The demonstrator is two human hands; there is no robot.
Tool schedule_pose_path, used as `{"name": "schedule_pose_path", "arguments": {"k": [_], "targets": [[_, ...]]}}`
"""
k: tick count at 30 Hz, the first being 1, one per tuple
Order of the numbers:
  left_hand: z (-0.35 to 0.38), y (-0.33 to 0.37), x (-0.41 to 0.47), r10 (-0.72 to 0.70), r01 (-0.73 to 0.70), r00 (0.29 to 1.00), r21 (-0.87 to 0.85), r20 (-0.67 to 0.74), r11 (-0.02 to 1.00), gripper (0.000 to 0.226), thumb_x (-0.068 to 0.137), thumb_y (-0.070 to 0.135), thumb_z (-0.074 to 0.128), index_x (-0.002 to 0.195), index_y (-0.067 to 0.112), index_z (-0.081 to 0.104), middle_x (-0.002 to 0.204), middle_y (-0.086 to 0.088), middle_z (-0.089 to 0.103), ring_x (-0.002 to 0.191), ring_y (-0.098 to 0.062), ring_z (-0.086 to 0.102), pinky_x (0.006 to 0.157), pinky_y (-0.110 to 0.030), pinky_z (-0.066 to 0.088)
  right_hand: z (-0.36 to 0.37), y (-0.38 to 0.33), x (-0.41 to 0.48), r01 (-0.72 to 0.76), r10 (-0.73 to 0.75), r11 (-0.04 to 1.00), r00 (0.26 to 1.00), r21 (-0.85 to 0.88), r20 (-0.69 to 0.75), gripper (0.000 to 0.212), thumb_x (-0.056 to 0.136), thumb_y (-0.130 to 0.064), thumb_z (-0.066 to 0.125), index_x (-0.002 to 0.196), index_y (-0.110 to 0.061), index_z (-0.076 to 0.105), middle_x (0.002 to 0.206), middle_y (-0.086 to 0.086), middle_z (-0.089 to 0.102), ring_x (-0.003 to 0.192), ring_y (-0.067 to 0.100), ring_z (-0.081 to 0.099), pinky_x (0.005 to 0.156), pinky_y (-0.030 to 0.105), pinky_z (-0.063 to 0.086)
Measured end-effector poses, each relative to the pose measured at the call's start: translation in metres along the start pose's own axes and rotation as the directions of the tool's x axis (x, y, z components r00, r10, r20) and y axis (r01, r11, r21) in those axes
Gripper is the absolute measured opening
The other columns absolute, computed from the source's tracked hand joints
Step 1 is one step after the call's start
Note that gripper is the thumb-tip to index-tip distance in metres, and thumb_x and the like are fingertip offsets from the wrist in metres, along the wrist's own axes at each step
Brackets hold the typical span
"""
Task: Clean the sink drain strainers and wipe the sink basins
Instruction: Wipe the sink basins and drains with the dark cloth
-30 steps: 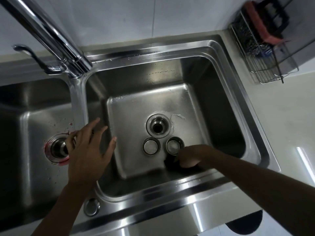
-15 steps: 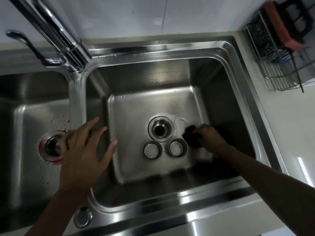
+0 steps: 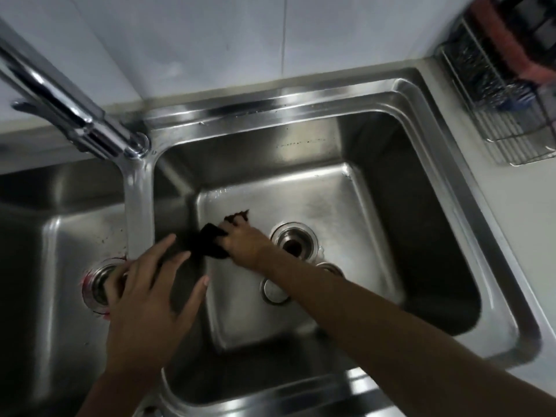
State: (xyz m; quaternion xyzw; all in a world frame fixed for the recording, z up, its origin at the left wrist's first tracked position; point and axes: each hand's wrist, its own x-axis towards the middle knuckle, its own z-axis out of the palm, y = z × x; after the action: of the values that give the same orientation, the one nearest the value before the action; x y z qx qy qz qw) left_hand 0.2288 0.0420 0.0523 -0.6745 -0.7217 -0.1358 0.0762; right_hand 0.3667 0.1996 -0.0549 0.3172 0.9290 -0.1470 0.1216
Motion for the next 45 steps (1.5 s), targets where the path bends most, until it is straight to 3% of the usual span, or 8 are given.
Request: {"name": "schedule_pose_path", "arguments": {"k": [7,11,14,18,23,29,37,45], "targets": [[0.003,0.004,0.004,-0.007,0.008,0.998,0.016,-0.064,1.000,0.052,0.091,0.054,0.056,0.118,0.015,0.076,0.149,-0.004,0.059,0.115,-0.028,0.058,0.106,-0.051,0.032,-0.026,0.110,-0.016,-0.348,0.367,0.923,0.925,0.165,-0.098,0.042,0.097,-0.018,0.055,0.138,-0.016,0.053,0.146,0.015,0.044,0.128,0.037,0.047,0.103,0.040,0.046],[0.003,0.001,0.003,0.016,-0.013,0.994,0.032,-0.107,0.999,0.050,0.091,0.056,0.058,0.117,0.016,0.075,0.146,-0.003,0.060,0.113,-0.027,0.055,0.113,-0.043,0.027,-0.025,0.183,-0.084,-0.653,0.844,0.505,0.511,0.565,-0.163,0.038,0.096,-0.010,0.056,0.134,-0.007,0.058,0.130,0.023,0.061,0.120,0.039,0.056,0.102,0.037,0.040],[0.006,0.000,0.000,-0.032,0.031,0.999,-0.013,-0.039,0.999,0.054,0.089,0.060,0.058,0.120,0.018,0.074,0.151,0.001,0.055,0.117,-0.026,0.057,0.110,-0.050,0.032,-0.042,0.177,-0.083,-0.399,0.988,0.124,0.137,0.908,-0.074,0.035,0.099,-0.012,0.055,0.133,-0.006,0.053,0.129,0.025,0.060,0.119,0.040,0.057,0.102,0.038,0.041],[0.008,-0.003,-0.001,-0.028,0.028,1.000,-0.050,-0.012,0.998,0.053,0.089,0.061,0.058,0.123,0.021,0.070,0.155,0.003,0.051,0.120,-0.024,0.058,0.109,-0.051,0.032,-0.087,0.127,-0.023,-0.050,0.999,0.017,-0.027,0.999,-0.019,0.034,0.095,-0.003,0.053,0.129,-0.004,0.051,0.132,0.025,0.046,0.109,0.036,0.054,0.087,0.018,0.034],[0.003,-0.001,-0.001,-0.034,0.037,0.999,-0.076,0.037,0.996,0.054,0.089,0.060,0.056,0.123,0.020,0.069,0.157,0.001,0.049,0.122,-0.024,0.055,0.107,-0.051,0.033,-0.091,0.041,0.007,-0.005,0.937,0.235,0.269,0.972,-0.225,0.034,0.088,0.004,0.060,0.120,-0.003,0.054,0.128,0.021,0.048,0.108,0.027,0.052,0.090,0.001,0.032],[-0.006,0.002,0.001,-0.132,0.149,0.979,-0.101,0.158,0.984,0.062,0.091,0.059,0.056,0.135,0.016,0.063,0.165,0.000,0.036,0.140,-0.023,0.043,0.108,-0.054,0.036,-0.104,-0.031,0.037,0.102,0.566,0.348,0.770,0.932,-0.295,0.056,0.089,-0.010,0.072,0.136,-0.020,0.042,0.129,0.010,0.059,0.113,0.026,0.062,0.090,0.033,0.057],[-0.004,0.000,-0.001,-0.173,0.193,0.979,-0.219,0.107,0.956,0.059,0.095,0.047,0.057,0.143,0.013,0.049,0.160,-0.011,0.040,0.147,-0.027,0.040,0.115,-0.054,0.040,-0.106,-0.061,0.012,0.334,0.097,0.826,0.709,0.454,-0.698,0.052,0.089,-0.004,0.063,0.139,-0.014,0.059,0.133,0.013,0.057,0.122,0.027,0.050,0.106,0.035,0.044],[0.000,-0.004,-0.004,-0.201,0.222,0.974,-0.282,0.103,0.933,0.058,0.094,0.052,0.051,0.139,0.015,0.051,0.160,-0.004,0.039,0.148,-0.024,0.038,0.117,-0.053,0.038,-0.135,-0.004,0.053,-0.246,0.172,0.969,0.732,-0.021,-0.659,0.052,0.094,-0.019,0.033,0.142,-0.007,0.051,0.141,0.014,0.053,0.128,0.035,0.049,0.112,0.045,0.033]]}}
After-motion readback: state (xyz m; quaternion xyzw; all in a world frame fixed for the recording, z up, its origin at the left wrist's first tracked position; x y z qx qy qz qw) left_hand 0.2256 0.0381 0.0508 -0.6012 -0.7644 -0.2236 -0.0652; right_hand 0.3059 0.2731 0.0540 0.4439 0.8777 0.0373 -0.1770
